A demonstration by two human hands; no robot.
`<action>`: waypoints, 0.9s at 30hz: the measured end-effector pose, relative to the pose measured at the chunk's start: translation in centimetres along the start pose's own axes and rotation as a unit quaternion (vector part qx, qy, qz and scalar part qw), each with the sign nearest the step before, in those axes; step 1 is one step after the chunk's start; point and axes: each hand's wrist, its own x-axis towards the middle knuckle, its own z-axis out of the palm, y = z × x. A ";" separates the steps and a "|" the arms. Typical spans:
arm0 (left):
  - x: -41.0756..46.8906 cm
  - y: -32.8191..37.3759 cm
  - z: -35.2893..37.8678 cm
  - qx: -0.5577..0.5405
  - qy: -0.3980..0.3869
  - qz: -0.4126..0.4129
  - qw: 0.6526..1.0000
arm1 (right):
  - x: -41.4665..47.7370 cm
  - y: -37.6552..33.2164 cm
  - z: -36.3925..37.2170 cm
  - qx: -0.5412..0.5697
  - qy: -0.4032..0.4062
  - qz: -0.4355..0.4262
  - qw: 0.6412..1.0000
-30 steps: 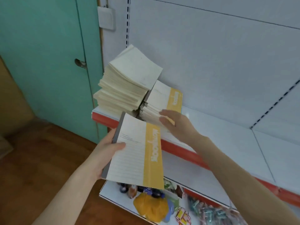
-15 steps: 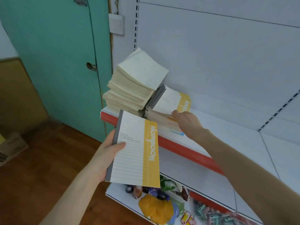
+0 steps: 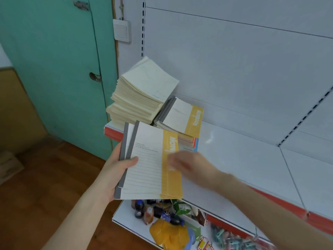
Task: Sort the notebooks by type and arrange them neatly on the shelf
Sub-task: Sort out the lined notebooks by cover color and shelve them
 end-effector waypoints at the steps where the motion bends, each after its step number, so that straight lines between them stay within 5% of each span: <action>1: 0.0 0.0 -0.3 -0.003 0.006 0.000 1.000 | 1.7 1.8 -0.8 -0.027 0.046 0.040 0.998; 5: -0.3 0.0 -0.6 -0.010 0.018 0.010 1.000 | 6.9 7.2 -2.4 -0.172 0.015 0.221 0.960; 10: -0.5 -0.2 -0.5 -0.011 0.019 0.008 1.000 | 6.6 8.3 -1.6 -0.234 -0.010 0.204 0.950; 14: -0.5 -0.4 -0.2 -0.019 0.011 0.004 1.000 | 5.0 6.4 -3.3 -0.181 0.062 0.222 0.956; 20: -0.4 -0.7 0.3 -0.023 0.005 0.002 1.000 | 2.9 4.5 -2.8 -0.235 0.071 0.162 0.956; 24: -0.4 -0.5 1.0 -0.033 0.009 0.012 0.999 | 0.9 1.0 -1.2 -0.224 0.138 -0.028 0.964; 27: -0.4 -0.2 1.2 -0.052 -0.014 0.013 0.998 | -1.4 -2.1 1.5 -0.208 0.054 -0.118 0.970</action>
